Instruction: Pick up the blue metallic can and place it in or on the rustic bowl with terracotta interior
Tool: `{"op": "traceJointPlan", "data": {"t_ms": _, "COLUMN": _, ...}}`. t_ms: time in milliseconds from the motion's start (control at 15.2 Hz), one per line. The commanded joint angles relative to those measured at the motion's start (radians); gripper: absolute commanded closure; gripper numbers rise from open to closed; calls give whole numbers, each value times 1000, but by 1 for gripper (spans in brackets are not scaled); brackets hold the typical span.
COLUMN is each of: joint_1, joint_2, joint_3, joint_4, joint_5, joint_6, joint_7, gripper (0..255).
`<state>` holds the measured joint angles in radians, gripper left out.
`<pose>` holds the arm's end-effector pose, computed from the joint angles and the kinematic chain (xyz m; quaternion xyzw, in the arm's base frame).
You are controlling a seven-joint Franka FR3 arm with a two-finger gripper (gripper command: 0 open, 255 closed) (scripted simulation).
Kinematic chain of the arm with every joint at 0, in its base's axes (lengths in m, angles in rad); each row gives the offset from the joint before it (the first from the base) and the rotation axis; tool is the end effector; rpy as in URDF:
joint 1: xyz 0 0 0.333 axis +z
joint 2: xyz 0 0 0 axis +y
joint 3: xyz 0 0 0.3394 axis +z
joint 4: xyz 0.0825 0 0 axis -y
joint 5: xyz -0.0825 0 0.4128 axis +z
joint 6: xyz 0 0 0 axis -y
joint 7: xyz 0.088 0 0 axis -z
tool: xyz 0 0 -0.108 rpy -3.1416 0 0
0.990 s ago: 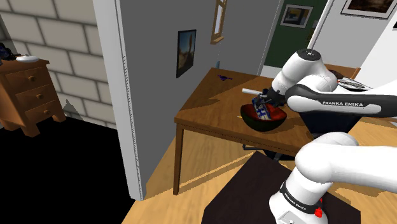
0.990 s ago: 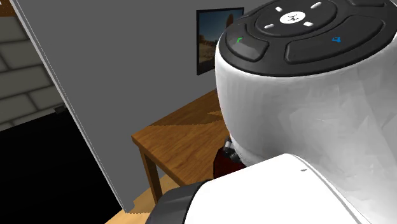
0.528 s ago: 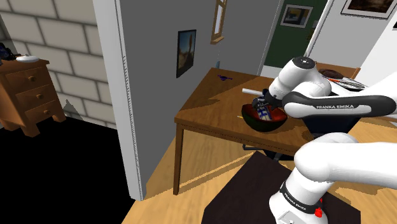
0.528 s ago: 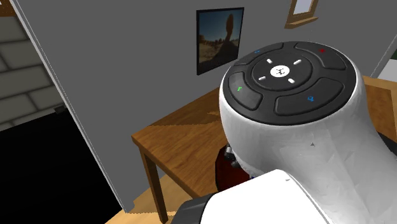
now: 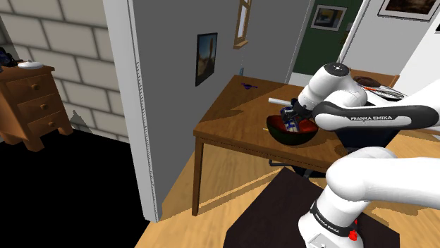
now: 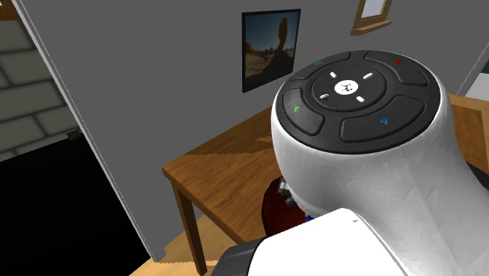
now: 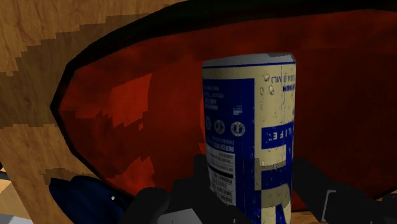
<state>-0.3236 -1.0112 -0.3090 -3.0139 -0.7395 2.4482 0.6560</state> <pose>0.2480 -0.1590 0.4164 0.8965 -0.3462 0.2360 0.1444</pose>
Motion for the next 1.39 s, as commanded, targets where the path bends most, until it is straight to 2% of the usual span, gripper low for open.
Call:
{"op": "traceJointPlan", "data": {"t_ms": 0, "joint_1": 0, "joint_2": 1, "joint_3": 0, "joint_4": -1, "joint_5": 0, "joint_6": 0, "joint_7": 0, "gripper": 255}}
{"op": "traceJointPlan", "data": {"t_ms": 396, "joint_1": 0, "joint_2": 1, "joint_3": 0, "joint_4": -2, "joint_5": 0, "joint_6": 0, "joint_7": 0, "gripper": 255}}
{"op": "traceJointPlan", "data": {"t_ms": 1320, "joint_1": 74, "joint_2": -70, "joint_3": 45, "joint_4": 152, "joint_5": 117, "joint_6": -219, "joint_7": -74, "gripper": 255}}
